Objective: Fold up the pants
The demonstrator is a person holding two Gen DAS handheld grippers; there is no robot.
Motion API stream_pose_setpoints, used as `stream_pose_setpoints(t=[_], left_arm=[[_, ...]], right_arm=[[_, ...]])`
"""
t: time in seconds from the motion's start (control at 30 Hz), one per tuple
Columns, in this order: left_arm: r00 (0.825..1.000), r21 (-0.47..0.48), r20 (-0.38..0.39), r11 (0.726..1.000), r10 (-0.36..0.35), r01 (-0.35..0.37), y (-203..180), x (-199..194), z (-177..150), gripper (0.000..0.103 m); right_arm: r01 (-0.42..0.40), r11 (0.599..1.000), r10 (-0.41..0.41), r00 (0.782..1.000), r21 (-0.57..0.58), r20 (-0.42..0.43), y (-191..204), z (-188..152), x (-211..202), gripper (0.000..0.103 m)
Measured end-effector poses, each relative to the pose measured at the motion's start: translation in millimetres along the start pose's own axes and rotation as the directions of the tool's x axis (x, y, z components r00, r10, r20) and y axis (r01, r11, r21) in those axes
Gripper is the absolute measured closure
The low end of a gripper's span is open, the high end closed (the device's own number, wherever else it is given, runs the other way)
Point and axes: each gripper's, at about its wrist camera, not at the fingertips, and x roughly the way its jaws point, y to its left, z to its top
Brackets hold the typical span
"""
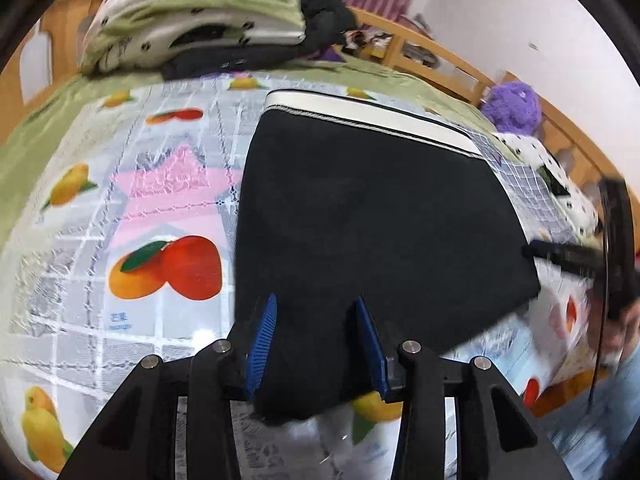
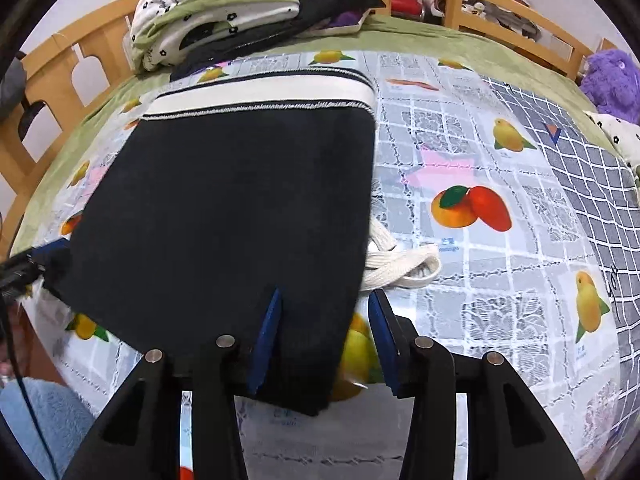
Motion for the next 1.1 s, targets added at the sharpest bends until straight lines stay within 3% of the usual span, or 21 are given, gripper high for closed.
stream_pose_setpoints(t=[0.1,0.2,0.4,0.5,0.57,0.7,0.8,0.9,1.1], left_arm=[[0.999,0.018,0.0,0.999,-0.045,0.045,2,-11,-2,0.061],[0.996,-0.046,-0.003,0.995,-0.088,0.088,13,-12,11,0.061],[0.997,-0.074,0.03,0.995,-0.072,0.074,10,13,71,0.06],[0.996,-0.044,0.07,0.997,-0.061,0.064,2,31,107,0.059],[0.995,-0.018,0.088,0.998,-0.057,0.058,-2,44,129,0.058],[0.994,0.046,0.106,0.999,-0.008,0.003,-10,82,163,0.051],[0.999,0.039,-0.015,0.998,0.051,-0.05,-7,132,171,0.051],[0.999,0.066,0.019,0.997,0.047,-0.049,-14,133,171,0.042],[0.999,0.066,0.004,0.997,0.046,-0.047,-15,142,173,0.041]], right_arm=[[-0.004,1.0,0.003,0.999,0.027,0.041,-8,10,-5,0.059],[-0.006,0.997,-0.001,0.996,0.079,0.088,-14,33,1,0.059],[-0.034,0.984,0.006,0.988,0.176,0.157,-17,90,29,0.059],[-0.095,0.978,0.045,0.966,0.188,0.254,-19,106,29,0.059],[-0.074,0.983,0.022,0.956,0.166,0.292,-16,115,30,0.059],[0.004,0.996,-0.024,0.977,0.094,0.211,-13,128,60,0.062],[0.058,0.995,-0.069,0.986,0.076,0.15,-15,131,93,0.064],[0.076,0.993,-0.085,0.991,0.091,0.1,-18,146,108,0.064],[0.07,0.992,-0.079,0.993,0.102,0.083,-21,147,122,0.065]])
